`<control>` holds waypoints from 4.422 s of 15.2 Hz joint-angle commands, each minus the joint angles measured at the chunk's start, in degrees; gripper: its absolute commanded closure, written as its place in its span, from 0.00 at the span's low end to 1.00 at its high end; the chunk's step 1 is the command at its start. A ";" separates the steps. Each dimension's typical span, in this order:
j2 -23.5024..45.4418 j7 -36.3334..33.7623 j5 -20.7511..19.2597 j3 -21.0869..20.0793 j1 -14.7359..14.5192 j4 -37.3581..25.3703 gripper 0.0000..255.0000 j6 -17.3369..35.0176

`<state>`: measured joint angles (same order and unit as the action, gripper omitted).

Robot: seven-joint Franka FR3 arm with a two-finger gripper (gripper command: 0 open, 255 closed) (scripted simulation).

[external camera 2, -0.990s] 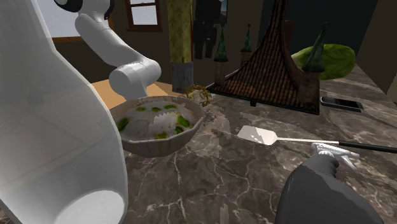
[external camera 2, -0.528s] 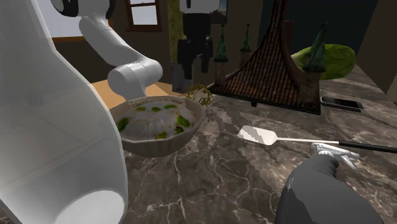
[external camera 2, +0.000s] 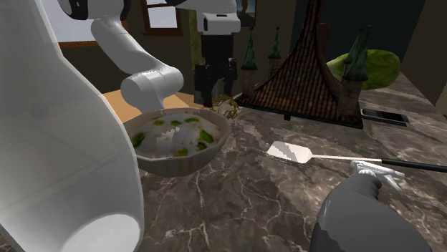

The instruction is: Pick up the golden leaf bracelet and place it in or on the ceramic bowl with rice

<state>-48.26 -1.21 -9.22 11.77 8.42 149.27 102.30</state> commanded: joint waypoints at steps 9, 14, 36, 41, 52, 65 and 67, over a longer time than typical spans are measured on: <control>0.04 0.69 0.53 -0.83 1.38 1.32 1.00 0.99; 0.23 0.53 0.76 -1.08 1.21 0.31 1.00 0.15; -17.24 -6.21 9.50 -2.14 15.08 13.03 0.00 6.24; -16.59 -6.19 9.54 -2.12 14.96 15.49 0.00 9.37; -16.59 -6.19 9.54 -2.12 14.96 15.47 1.00 9.35; -15.80 -6.97 10.09 -2.85 14.38 9.06 1.00 3.81; -15.47 -7.15 10.22 -3.01 14.25 7.39 1.00 2.49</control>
<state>-63.95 -8.21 0.89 8.90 22.78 157.60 105.51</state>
